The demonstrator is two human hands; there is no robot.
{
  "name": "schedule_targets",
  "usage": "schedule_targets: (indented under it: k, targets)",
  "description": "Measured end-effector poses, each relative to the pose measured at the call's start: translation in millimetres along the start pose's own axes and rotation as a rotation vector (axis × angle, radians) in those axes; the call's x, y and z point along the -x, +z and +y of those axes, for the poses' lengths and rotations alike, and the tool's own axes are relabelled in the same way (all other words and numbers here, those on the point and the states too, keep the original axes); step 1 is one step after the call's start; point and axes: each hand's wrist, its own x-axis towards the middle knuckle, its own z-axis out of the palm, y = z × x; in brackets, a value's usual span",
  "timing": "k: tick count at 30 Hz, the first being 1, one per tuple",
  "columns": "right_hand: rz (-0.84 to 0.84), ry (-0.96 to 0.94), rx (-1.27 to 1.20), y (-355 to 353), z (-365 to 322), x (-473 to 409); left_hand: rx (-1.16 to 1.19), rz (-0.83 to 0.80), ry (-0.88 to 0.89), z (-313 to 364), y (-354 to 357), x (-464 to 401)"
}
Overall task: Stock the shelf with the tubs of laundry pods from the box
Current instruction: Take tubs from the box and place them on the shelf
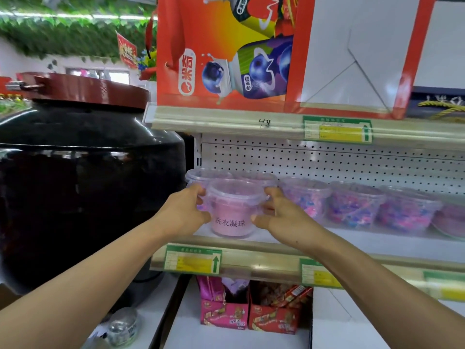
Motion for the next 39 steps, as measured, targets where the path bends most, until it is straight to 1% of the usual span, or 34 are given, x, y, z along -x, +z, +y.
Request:
schedule_targets:
  k: [1,3,6,8,11,13,16,18,21,23,25,30,34,39]
  targets:
    - [-0.001,-0.017,0.074,1,0,3,-0.033,-0.017,-0.007,-1,-1,2]
    - [0.079,-0.083,0.256,3,4,13,-0.105,-0.011,-0.006,-3,-1,8]
    - [0.221,-0.135,0.444,2,10,33,-0.155,0.104,0.044,2,4,19]
    - [0.284,-0.174,0.534,-2,17,48,-0.153,0.208,0.129,13,11,29]
    - [0.351,-0.217,0.601,-11,30,73,-0.234,0.36,0.314,37,26,51]
    - [0.381,-0.209,0.624,-17,44,91,-0.226,0.357,0.443,54,42,69]
    - [0.384,-0.144,0.627,-24,73,121,-0.191,0.207,0.547,71,81,97]
    - [0.349,-0.091,0.629,-27,98,143,-0.197,0.106,0.58,77,114,113]
    - [0.248,0.042,0.645,-30,142,177,-0.218,-0.068,0.532,84,169,133]
    - [0.191,0.118,0.619,-31,174,202,-0.221,-0.208,0.467,86,207,147]
    - [0.132,0.194,0.627,-32,206,227,-0.217,-0.309,0.416,88,241,160]
    - [-0.034,0.385,0.588,-44,293,292,-0.264,-0.496,0.326,104,334,200]
    - [-0.135,0.503,0.543,-48,346,333,-0.261,-0.649,0.243,114,392,226]
    - [-0.211,0.674,0.492,-54,388,364,-0.289,-0.783,0.251,123,444,238]
